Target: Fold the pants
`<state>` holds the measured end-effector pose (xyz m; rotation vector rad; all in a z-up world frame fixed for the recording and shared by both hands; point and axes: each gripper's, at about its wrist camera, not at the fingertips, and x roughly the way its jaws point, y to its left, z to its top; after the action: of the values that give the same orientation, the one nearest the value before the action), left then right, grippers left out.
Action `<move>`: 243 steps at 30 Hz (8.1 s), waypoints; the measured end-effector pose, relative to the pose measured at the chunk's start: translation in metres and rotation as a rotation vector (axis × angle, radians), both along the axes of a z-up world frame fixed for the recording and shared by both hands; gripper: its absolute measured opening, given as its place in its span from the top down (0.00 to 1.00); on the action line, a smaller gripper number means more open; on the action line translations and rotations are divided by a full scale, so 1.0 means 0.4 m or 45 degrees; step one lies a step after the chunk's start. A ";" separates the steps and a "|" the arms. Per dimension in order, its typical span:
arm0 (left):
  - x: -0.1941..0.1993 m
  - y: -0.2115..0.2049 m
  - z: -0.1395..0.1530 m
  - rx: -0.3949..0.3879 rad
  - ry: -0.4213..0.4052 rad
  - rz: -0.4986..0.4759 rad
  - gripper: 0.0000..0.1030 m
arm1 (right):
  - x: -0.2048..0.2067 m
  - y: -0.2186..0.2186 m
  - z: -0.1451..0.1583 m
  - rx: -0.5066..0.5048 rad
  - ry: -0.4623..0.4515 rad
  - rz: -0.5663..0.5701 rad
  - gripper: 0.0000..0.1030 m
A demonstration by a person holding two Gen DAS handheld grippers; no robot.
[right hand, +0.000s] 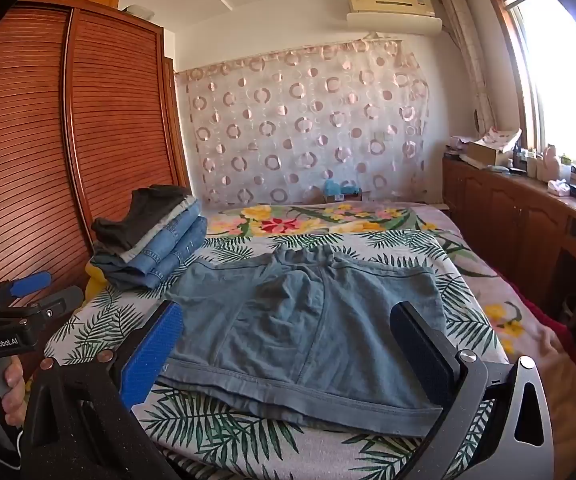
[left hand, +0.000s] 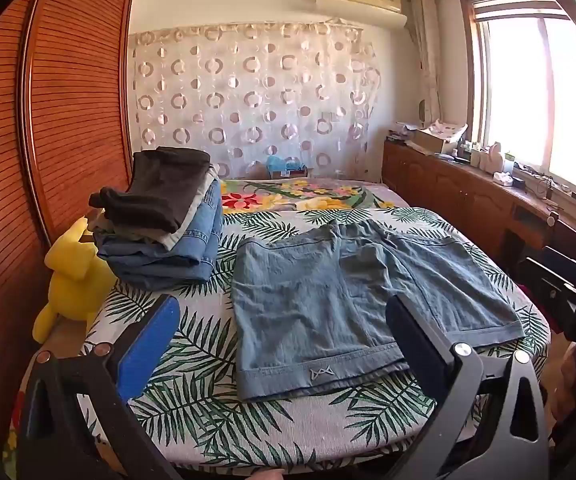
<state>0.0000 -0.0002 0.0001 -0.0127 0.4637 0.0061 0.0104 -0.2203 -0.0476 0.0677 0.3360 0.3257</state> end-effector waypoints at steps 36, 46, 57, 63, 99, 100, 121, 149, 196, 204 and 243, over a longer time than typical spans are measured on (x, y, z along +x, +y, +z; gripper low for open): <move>-0.004 -0.011 0.007 -0.004 -0.005 -0.002 0.00 | -0.003 0.000 -0.001 -0.009 -0.013 0.001 0.00; -0.008 -0.002 0.009 -0.004 -0.011 -0.003 0.00 | -0.006 0.002 0.000 -0.010 -0.014 -0.002 0.00; -0.010 -0.008 0.009 -0.007 -0.023 -0.003 0.00 | -0.009 0.000 0.001 -0.007 -0.013 -0.002 0.00; -0.010 -0.008 0.010 -0.008 -0.025 -0.003 0.00 | -0.007 0.000 0.000 -0.007 -0.012 -0.003 0.00; 0.021 0.007 -0.016 -0.033 0.022 -0.007 0.00 | 0.000 -0.011 -0.010 -0.021 0.000 -0.005 0.00; 0.024 0.010 -0.022 -0.034 0.030 -0.009 0.00 | 0.004 -0.013 -0.015 -0.023 0.007 -0.004 0.00; 0.133 0.101 -0.167 -0.090 0.252 -0.060 0.00 | 0.138 -0.072 -0.108 -0.182 0.275 -0.038 0.00; 0.129 0.116 -0.250 -0.100 0.419 -0.161 0.63 | 0.165 -0.092 -0.131 -0.244 0.353 -0.037 0.00; 0.326 -0.293 0.006 -0.025 0.250 -0.655 0.91 | 0.156 -0.192 -0.086 -0.133 0.339 -0.048 0.31; 0.351 -0.347 -0.027 -0.015 0.287 -0.655 0.91 | 0.133 -0.220 -0.095 -0.103 0.334 -0.062 0.31; 0.308 -0.086 -0.221 -0.110 0.470 -0.369 0.24 | 0.192 -0.102 -0.099 -0.107 0.327 0.090 0.42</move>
<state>0.1230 -0.0346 -0.0883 -0.0292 0.8312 -0.3005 0.0873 -0.2611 -0.0871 0.0150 0.6073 0.3731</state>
